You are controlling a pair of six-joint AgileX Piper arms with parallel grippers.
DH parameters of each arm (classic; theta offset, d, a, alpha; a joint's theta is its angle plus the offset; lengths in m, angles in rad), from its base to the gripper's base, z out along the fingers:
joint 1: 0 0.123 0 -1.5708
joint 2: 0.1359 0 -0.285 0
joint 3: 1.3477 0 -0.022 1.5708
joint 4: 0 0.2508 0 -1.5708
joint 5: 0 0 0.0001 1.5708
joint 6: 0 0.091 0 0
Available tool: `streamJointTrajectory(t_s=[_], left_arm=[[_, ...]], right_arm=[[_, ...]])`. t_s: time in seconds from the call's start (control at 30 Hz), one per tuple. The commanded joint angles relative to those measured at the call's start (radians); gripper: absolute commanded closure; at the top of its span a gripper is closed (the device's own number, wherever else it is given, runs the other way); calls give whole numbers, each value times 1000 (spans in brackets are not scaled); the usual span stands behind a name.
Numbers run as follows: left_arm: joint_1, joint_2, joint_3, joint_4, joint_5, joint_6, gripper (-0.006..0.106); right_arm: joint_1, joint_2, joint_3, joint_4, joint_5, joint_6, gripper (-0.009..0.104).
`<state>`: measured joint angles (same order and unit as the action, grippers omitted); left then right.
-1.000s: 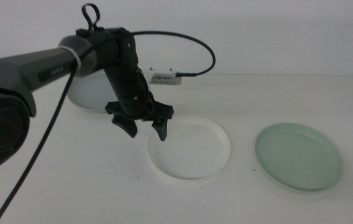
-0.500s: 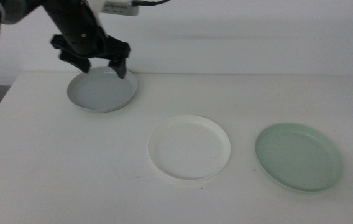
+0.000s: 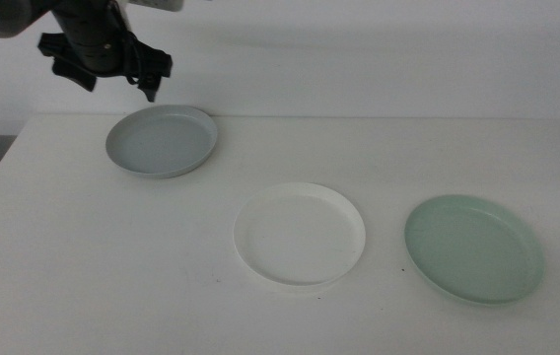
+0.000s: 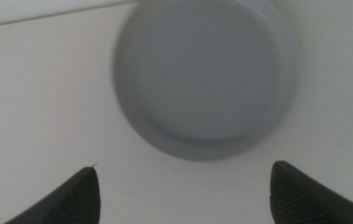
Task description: Stack the three bowls on top of each other.
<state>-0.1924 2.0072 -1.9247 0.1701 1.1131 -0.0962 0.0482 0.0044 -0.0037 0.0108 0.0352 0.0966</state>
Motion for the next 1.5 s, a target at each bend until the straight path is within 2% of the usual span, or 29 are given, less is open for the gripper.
streamJointTrajectory(t_s=[0.0,0.1,0.2,0.27,0.4,0.53,0.77,0.87,1.17,1.47], left_arm=[[30,1,-4,27,-37,-40,7],[95,5,-6,-99,-82,43,7],[178,33,-34,-286,-83,119,7],[231,68,-64,-378,-78,145,7],[285,149,-127,-486,-64,204,7],[282,241,-218,-480,-47,226,7],[282,386,-404,-352,-17,172,7],[282,418,-436,-323,4,194,7],[282,458,-436,-360,-34,215,7],[282,531,-434,-362,-45,229,7]], right_arm=[[2,-4,4,-11,-12,-6,2],[2,-4,4,-11,-12,-6,2],[2,-4,4,-11,-12,-6,2],[2,-4,4,-11,-12,-6,2],[2,-4,4,-11,-12,-1,2],[2,-4,4,-11,-12,-1,2],[2,-4,4,-11,-12,-1,2],[2,-4,4,-11,-12,-1,2],[2,-4,4,-11,-12,-1,2],[2,-4,4,-11,-12,-1,2]])
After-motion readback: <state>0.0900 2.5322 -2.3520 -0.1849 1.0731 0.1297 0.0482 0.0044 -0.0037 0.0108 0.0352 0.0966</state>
